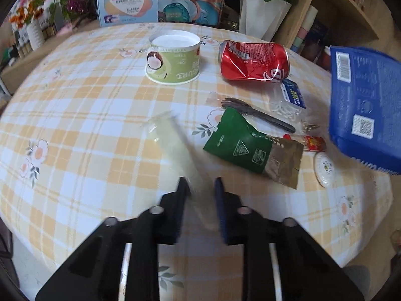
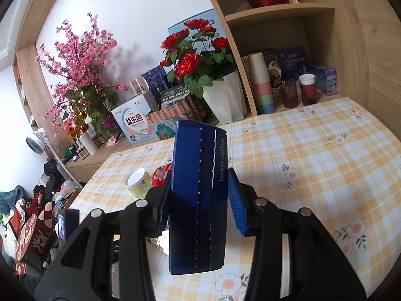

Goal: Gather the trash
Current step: 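Carry the blue box toward the bin with the right tool while the left tool grasps the clear plastic wrapper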

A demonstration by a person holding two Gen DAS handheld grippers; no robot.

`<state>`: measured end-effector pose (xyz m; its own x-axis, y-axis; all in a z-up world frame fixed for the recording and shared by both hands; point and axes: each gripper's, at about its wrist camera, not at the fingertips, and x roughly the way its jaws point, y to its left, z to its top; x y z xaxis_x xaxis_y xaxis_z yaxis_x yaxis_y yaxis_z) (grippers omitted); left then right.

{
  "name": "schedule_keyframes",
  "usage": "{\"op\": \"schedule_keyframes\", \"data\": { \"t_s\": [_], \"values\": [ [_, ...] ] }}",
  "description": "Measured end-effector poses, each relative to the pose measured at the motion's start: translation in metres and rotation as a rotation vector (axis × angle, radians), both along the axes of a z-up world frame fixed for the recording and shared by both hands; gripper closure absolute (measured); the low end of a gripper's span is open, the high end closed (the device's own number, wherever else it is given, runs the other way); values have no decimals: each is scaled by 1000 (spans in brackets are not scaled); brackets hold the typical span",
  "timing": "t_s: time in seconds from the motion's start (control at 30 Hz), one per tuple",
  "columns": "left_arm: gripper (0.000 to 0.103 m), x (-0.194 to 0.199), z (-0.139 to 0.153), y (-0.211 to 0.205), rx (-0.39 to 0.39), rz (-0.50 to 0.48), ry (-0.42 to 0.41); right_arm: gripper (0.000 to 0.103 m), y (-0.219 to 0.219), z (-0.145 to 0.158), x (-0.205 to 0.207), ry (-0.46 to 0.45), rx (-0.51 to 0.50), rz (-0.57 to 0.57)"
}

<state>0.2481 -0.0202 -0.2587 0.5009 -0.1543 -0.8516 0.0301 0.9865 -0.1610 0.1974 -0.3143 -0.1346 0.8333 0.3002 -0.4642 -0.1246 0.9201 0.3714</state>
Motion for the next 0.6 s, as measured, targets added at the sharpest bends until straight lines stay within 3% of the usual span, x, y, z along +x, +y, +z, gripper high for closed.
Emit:
{"op": "schedule_keyframes", "data": {
  "t_s": [0.2,0.6],
  "values": [
    [89,-20,14,17,-24,-23,-39,60,8,-3,-13,8,-9,11],
    [90,-70,80,38,-78,-42,-179,60,19,12,-44,-3,-32,26]
  ]
}}
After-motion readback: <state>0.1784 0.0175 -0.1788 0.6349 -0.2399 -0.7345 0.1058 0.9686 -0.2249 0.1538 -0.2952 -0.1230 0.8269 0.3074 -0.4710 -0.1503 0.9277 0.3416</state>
